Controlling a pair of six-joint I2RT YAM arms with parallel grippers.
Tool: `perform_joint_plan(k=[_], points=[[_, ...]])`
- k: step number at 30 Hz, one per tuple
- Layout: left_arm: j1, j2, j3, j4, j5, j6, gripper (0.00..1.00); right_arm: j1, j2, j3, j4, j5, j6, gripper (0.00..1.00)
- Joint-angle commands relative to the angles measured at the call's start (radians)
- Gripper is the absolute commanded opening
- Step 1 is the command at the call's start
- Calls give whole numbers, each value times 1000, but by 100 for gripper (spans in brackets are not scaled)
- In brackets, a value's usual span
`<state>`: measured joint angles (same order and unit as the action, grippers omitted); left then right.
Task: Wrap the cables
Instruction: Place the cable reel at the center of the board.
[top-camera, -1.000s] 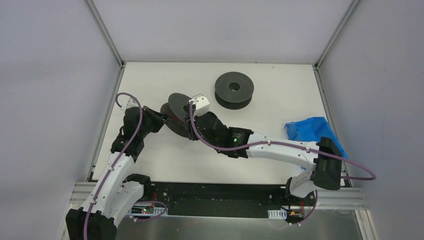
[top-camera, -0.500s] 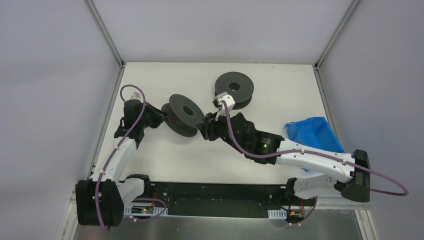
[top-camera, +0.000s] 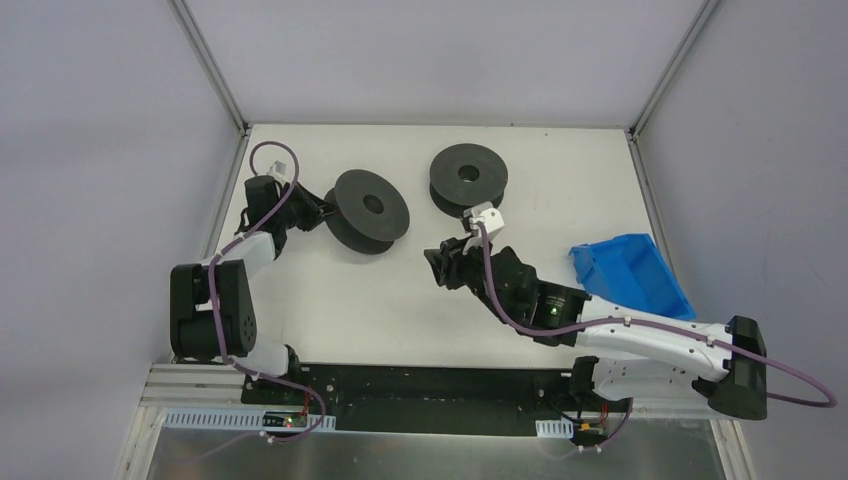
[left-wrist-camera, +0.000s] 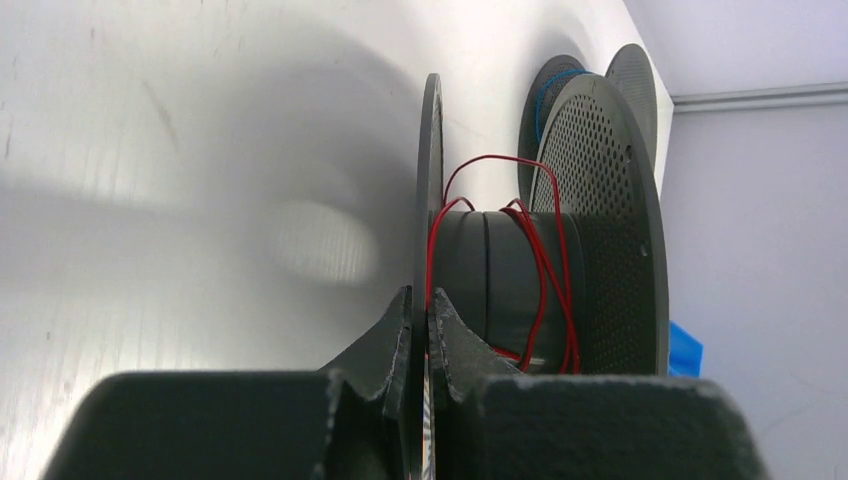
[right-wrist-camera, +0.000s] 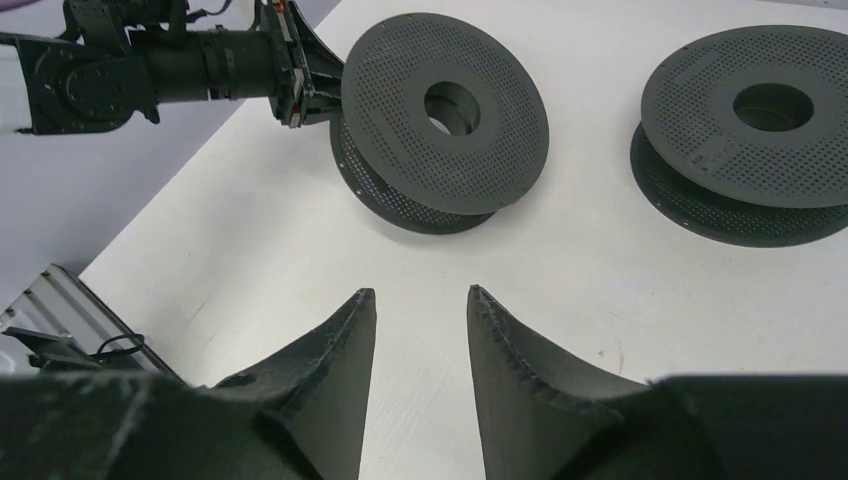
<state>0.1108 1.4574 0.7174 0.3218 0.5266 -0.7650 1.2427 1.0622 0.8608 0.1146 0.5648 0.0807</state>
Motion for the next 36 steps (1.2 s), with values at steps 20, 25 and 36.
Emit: perform_joint_plan(k=[20, 25, 36], points=[[87, 235, 270, -343, 135, 254, 32, -254, 120, -155, 226, -269, 42, 41], [89, 222, 248, -397, 126, 243, 36, -280, 146, -127, 181, -260, 114, 41], [113, 167, 192, -451, 90, 184, 39, -345, 168, -112, 152, -333, 241, 41]])
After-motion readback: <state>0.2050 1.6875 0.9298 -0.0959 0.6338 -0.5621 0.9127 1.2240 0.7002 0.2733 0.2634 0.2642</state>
